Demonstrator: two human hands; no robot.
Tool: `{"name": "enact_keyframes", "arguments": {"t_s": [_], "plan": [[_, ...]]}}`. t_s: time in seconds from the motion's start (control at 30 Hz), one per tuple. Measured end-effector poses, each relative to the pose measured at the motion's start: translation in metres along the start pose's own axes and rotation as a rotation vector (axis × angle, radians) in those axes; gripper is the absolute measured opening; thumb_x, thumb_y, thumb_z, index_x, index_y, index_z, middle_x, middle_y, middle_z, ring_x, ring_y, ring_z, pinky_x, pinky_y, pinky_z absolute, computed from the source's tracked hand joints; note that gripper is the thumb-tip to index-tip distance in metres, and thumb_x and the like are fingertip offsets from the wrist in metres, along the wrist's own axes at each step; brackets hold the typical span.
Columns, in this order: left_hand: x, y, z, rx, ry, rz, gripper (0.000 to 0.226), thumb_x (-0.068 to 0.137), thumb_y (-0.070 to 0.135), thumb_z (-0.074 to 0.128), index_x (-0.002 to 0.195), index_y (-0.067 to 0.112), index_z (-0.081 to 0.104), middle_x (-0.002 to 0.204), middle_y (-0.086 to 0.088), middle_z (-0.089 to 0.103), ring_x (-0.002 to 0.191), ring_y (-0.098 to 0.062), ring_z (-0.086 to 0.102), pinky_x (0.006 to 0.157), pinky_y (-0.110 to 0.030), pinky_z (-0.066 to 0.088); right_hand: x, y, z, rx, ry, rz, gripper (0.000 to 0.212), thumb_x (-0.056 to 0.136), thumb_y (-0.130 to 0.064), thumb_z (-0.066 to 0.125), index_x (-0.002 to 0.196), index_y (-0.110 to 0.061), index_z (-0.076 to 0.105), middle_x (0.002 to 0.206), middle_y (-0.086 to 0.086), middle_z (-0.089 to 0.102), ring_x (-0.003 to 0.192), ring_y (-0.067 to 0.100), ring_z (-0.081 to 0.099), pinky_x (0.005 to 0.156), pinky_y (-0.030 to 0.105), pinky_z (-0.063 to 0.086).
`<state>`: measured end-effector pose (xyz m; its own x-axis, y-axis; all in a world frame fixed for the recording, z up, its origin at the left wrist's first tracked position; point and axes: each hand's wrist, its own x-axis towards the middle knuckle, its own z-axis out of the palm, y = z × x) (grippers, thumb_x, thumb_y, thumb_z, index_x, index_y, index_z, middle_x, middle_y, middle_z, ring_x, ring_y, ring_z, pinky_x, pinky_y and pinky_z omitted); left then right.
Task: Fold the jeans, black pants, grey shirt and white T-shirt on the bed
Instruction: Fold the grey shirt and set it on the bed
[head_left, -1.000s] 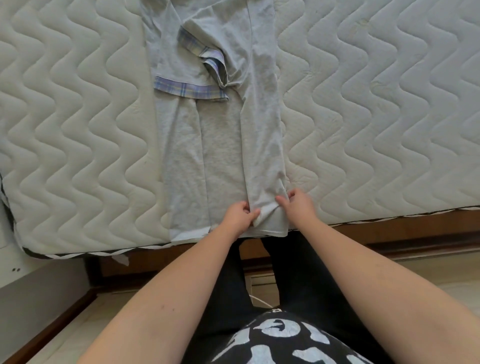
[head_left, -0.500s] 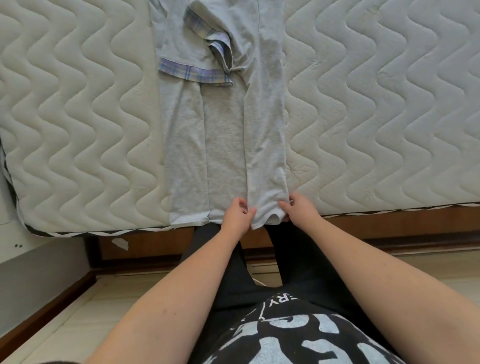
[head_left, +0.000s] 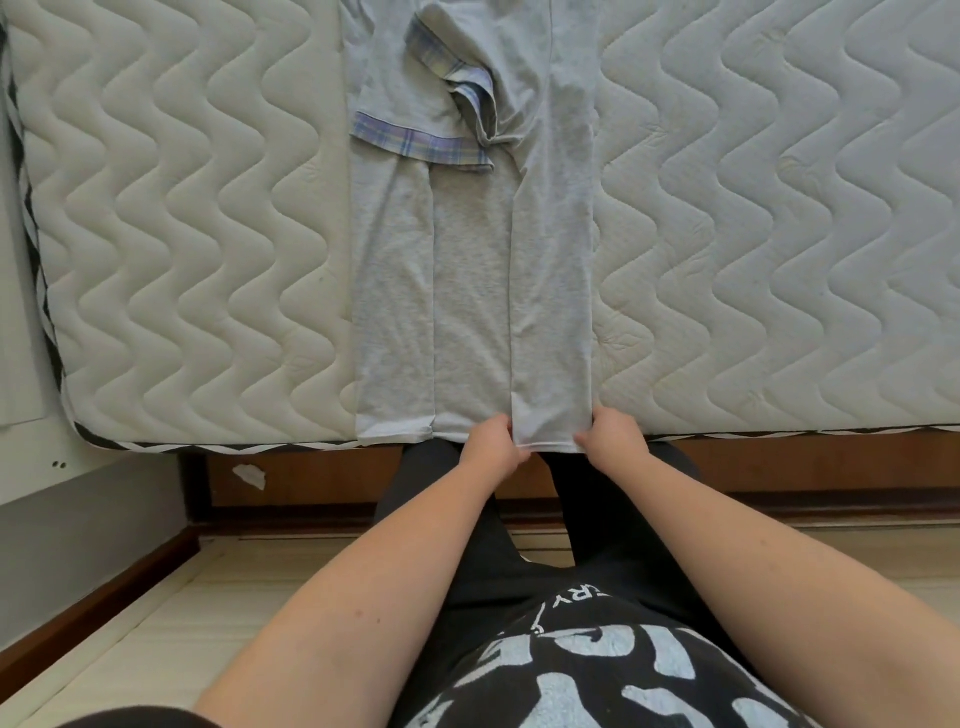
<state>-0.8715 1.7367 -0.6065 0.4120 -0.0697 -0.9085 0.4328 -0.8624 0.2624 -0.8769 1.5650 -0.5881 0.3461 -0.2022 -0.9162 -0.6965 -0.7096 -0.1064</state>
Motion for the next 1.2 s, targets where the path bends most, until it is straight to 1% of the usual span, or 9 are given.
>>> {"name": "enact_keyframes", "arguments": {"t_s": [0.17,0.3,0.43,0.57,0.67,0.77,0.87,0.97,1.2], "plan": [[0.013,0.013,-0.017,-0.092,0.211,0.043,0.034,0.091,0.033,0.061,0.119,0.015,0.054,0.115,-0.006,0.058,0.104,-0.024,0.058,0.088,-0.037,0.049,0.014,-0.016,-0.008,0.140,0.183,-0.043,0.042,0.089,-0.035,0.066,0.121,-0.012,0.052,0.116,0.007,0.060,0.106,0.027,0.060,0.086,0.040,0.050],[0.040,0.044,-0.054,-0.324,0.317,0.150,0.035,0.091,0.026,0.065,0.120,0.009,0.056,0.109,-0.008,0.064,0.097,-0.025,0.063,0.089,-0.038,0.051,0.041,-0.040,-0.033,0.437,0.273,-0.136,0.042,0.088,-0.035,0.067,0.121,-0.013,0.052,0.112,0.000,0.063,0.093,0.015,0.059,0.075,0.028,0.044],[0.068,0.082,-0.085,-0.453,0.345,0.112,0.041,0.087,0.027,0.070,0.121,0.008,0.057,0.102,-0.003,0.067,0.095,-0.020,0.063,0.083,-0.028,0.047,0.070,-0.062,-0.058,0.497,0.320,-0.110,0.034,0.088,-0.035,0.067,0.111,-0.012,0.055,0.108,0.005,0.066,0.098,0.023,0.062,0.084,0.036,0.048],[0.085,0.093,-0.101,-0.250,0.355,0.039,0.023,0.088,0.026,0.069,0.103,0.009,0.065,0.102,-0.010,0.070,0.097,-0.028,0.064,0.080,-0.032,0.048,0.080,-0.066,-0.071,0.309,0.248,-0.063,0.020,0.090,-0.034,0.065,0.093,-0.016,0.057,0.092,0.005,0.064,0.092,0.028,0.063,0.073,0.033,0.043],[0.084,0.087,-0.103,-0.121,0.319,0.013,0.015,0.088,0.026,0.067,0.086,0.016,0.056,0.097,-0.009,0.068,0.091,-0.026,0.062,0.070,-0.030,0.040,0.077,-0.062,-0.072,0.166,0.267,-0.005,0.021,0.088,-0.039,0.066,0.089,-0.019,0.058,0.090,0.003,0.065,0.087,0.026,0.062,0.069,0.033,0.041],[0.088,0.090,-0.111,-0.110,0.349,0.048,0.019,0.088,0.032,0.067,0.090,0.017,0.056,0.092,-0.004,0.064,0.084,-0.020,0.057,0.070,-0.028,0.038,0.075,-0.068,-0.079,0.211,0.322,-0.055,0.026,0.086,-0.041,0.068,0.095,-0.020,0.057,0.094,0.000,0.063,0.087,0.021,0.059,0.073,0.035,0.045],[0.103,0.110,-0.137,-0.309,0.416,0.106,0.027,0.089,0.034,0.068,0.104,0.012,0.064,0.090,0.002,0.062,0.083,-0.014,0.056,0.075,-0.024,0.041,0.083,-0.085,-0.098,0.401,0.354,-0.189,0.032,0.087,-0.033,0.070,0.109,-0.014,0.056,0.100,0.000,0.063,0.093,0.020,0.060,0.085,0.038,0.049],[0.123,0.142,-0.167,-0.629,0.387,0.117,0.033,0.090,0.030,0.068,0.113,0.007,0.064,0.105,-0.006,0.069,0.091,-0.017,0.063,0.085,-0.028,0.051,0.098,-0.109,-0.126,0.461,0.370,-0.263,0.033,0.089,-0.029,0.069,0.115,-0.014,0.056,0.099,-0.004,0.062,0.090,0.014,0.058,0.077,0.028,0.043],[0.154,0.188,-0.206,-1.047,0.259,0.064,0.028,0.088,0.009,0.069,0.114,-0.001,0.065,0.112,-0.019,0.069,0.094,-0.029,0.068,0.083,-0.041,0.057,0.137,-0.160,-0.173,0.530,0.380,-0.244,0.035,0.089,-0.030,0.067,0.118,-0.015,0.055,0.109,0.001,0.064,0.098,0.019,0.060,0.086,0.033,0.047]]}}
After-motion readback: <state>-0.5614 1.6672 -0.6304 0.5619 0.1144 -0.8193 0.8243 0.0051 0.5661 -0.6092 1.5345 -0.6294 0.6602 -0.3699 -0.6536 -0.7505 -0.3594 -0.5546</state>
